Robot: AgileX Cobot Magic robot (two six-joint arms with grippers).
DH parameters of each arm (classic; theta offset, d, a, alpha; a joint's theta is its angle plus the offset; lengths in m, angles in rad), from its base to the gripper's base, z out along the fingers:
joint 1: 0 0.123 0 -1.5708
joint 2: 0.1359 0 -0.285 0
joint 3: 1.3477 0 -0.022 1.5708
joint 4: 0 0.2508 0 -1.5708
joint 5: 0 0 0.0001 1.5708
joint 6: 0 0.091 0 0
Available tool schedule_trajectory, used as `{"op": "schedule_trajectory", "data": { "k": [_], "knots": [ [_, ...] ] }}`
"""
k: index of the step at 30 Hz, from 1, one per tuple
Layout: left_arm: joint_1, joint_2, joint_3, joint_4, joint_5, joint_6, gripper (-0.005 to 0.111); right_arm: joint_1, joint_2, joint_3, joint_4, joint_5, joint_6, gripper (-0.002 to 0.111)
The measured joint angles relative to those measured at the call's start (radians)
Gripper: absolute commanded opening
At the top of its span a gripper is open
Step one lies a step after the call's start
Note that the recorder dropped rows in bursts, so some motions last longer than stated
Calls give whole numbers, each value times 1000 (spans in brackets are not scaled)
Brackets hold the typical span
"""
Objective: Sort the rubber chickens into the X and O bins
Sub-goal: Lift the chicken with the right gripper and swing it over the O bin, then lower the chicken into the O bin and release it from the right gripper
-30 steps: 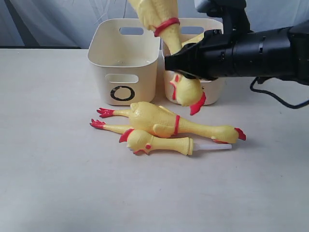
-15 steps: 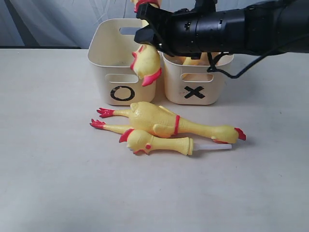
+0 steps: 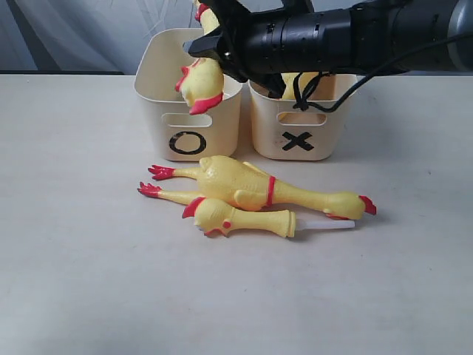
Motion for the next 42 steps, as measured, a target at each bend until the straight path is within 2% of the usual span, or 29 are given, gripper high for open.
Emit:
{"op": "schedule_trajectory", "data": {
  "k": [5, 13, 27, 29, 35, 37, 42],
  "knots": [
    [0, 0, 0, 0, 0, 0, 14, 0, 7, -15, -47, 17, 133, -1],
    [0, 0, 0, 0, 0, 0, 14, 0, 98, -136, -249, 209, 374, -1],
    [0, 0, 0, 0, 0, 0, 14, 0, 121, -152, -283, 247, 464, -1],
    [0, 0, 0, 0, 0, 0, 14, 0, 121, -152, -290, 249, 471, 5],
    [0, 0, 0, 0, 0, 0, 14, 0, 121, -152, -333, 251, 513, 43],
    [0, 0, 0, 0, 0, 0, 14, 0, 121, -153, -338, 251, 520, 49],
    [0, 0, 0, 0, 0, 0, 14, 0, 121, -157, -340, 251, 521, 50]
  ]
}}
